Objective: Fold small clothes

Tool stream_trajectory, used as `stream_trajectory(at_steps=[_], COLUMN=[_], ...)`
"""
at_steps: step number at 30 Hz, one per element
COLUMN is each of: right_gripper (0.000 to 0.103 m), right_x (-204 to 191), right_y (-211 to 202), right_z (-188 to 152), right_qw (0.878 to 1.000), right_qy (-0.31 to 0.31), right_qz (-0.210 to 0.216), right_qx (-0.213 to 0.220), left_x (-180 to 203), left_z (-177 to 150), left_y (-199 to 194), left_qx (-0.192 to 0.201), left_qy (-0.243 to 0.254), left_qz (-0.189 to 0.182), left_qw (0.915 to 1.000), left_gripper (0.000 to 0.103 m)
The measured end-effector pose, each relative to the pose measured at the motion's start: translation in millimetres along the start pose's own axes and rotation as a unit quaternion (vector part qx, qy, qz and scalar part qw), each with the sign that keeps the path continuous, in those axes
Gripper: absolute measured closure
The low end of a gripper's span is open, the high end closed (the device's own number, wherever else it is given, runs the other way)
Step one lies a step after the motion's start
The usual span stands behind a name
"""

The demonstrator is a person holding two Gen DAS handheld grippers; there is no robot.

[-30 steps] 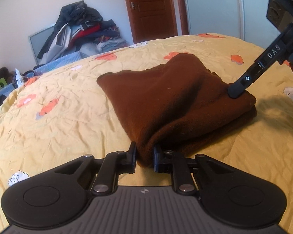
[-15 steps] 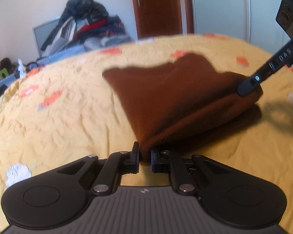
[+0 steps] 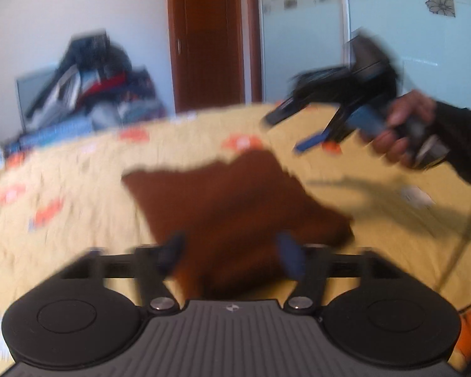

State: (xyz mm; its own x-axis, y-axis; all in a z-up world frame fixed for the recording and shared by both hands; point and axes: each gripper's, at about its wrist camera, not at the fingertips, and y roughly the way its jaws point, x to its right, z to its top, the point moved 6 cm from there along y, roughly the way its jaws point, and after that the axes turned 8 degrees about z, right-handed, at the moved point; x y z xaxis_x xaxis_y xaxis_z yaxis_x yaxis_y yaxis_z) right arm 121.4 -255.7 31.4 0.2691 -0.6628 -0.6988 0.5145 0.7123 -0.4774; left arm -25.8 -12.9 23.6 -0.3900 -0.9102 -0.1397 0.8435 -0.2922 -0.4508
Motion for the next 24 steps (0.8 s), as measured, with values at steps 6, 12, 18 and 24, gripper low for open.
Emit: stream_trajectory(at_steps=[6, 12, 18, 24], right_gripper=[0.087, 0.053, 0.022, 0.014], right_x=[21.2, 31.0, -30.3, -30.0], right_y=[53.5, 36.6, 21.1, 98.1], right_z=[-6.7, -14.0, 13.7, -12.9], right_qw=[0.995, 0.995, 0.986, 0.985], right_qy=[-0.060, -0.052, -0.135, -0.133], right_qz=[-0.058, -0.073, -0.089, -0.069], right_qx=[-0.060, -0.041, 0.048, -0.084], left_x=[30.4, 25.5, -11.8, 6.5], left_z=[-29.4, -20.4, 16.2, -0.4], left_y=[65.9, 37.7, 53.4, 103.4], left_qx=[-0.096, -0.052, -0.027, -0.062], left_qy=[0.003, -0.026, -0.058, 0.020], left_qz=[-0.061, -0.071, -0.026, -0.009], left_qw=[0.9935, 0.9958, 0.9976, 0.9978], left_gripper=[0.024, 0.023, 0.023, 0.023])
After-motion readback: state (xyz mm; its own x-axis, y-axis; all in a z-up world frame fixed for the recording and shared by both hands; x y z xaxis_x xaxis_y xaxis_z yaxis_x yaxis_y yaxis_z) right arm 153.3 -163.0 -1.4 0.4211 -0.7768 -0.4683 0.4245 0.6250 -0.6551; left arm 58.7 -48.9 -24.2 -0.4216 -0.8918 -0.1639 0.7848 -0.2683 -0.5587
